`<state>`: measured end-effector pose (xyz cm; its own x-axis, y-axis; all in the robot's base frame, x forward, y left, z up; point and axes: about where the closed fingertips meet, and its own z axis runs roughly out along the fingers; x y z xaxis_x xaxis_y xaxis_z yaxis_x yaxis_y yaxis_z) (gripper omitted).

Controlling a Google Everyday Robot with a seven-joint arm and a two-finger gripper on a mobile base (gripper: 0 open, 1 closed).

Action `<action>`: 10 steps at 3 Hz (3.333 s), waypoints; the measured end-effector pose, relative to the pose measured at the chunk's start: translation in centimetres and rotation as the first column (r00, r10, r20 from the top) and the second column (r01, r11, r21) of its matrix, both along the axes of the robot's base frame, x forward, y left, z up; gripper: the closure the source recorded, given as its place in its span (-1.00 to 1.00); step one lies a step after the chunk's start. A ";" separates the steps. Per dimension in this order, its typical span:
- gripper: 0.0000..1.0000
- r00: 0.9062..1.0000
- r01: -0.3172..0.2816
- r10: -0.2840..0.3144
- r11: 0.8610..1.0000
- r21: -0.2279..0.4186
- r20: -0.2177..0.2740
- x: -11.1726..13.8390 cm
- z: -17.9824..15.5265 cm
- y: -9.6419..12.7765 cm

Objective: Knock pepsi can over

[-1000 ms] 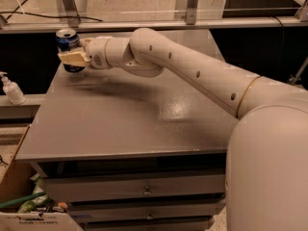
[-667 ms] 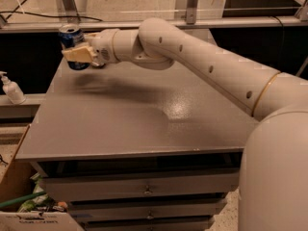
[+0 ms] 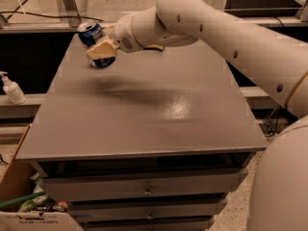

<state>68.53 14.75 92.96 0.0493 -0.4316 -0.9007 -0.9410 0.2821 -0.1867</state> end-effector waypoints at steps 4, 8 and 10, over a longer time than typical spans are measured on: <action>1.00 0.993 0.038 0.036 0.793 -0.608 0.108 -2.1 -3.1 -11.7; 0.67 0.973 -0.136 0.229 0.459 -0.878 -0.031 -3.9 -7.4 -16.6; -0.27 0.945 -0.237 0.308 0.405 -0.883 -0.113 -5.0 -8.4 -16.6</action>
Offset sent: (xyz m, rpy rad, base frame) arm -0.0123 -0.1111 -0.0226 -0.5835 -0.1182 -0.0058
